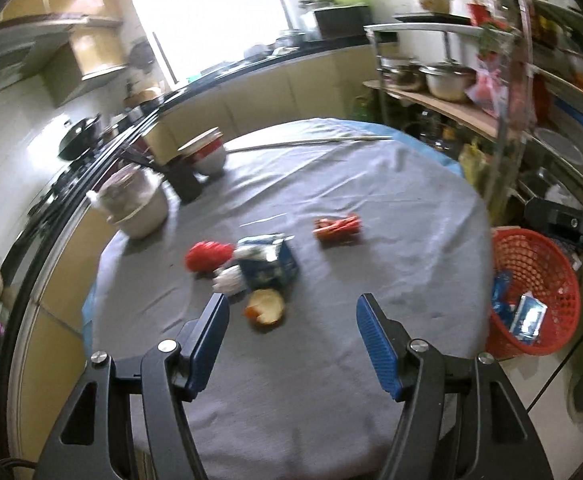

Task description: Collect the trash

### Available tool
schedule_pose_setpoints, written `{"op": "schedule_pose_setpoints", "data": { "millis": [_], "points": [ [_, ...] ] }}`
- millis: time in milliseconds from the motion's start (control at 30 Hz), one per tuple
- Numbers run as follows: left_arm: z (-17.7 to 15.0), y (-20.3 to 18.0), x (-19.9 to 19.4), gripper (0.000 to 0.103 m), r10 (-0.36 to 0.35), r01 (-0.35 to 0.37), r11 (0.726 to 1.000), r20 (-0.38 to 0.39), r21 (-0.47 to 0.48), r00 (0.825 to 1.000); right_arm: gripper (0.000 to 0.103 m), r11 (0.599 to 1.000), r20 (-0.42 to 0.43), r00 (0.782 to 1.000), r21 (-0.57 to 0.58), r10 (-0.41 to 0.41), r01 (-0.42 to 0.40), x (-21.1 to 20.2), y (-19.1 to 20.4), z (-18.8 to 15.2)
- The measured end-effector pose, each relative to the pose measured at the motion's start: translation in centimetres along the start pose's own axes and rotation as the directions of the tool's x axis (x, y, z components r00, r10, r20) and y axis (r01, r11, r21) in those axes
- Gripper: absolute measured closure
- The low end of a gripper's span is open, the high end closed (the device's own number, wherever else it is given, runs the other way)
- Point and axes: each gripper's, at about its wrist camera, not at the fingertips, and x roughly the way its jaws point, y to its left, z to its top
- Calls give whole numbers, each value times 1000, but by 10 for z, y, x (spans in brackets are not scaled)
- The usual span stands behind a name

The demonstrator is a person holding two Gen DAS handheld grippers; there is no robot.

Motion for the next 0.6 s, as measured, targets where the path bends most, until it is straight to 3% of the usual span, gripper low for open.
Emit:
{"op": "schedule_pose_setpoints", "data": {
  "millis": [300,600],
  "points": [
    [-23,49,19,36,65,-70,993,-59,-97,996,42,996,-51,998,-75,41,-45,34,52,-5],
    [-31,74,28,36,84,-95,986,-81,-140,993,42,990,-89,994,-124,58,-69,54,77,-8]
  ]
}}
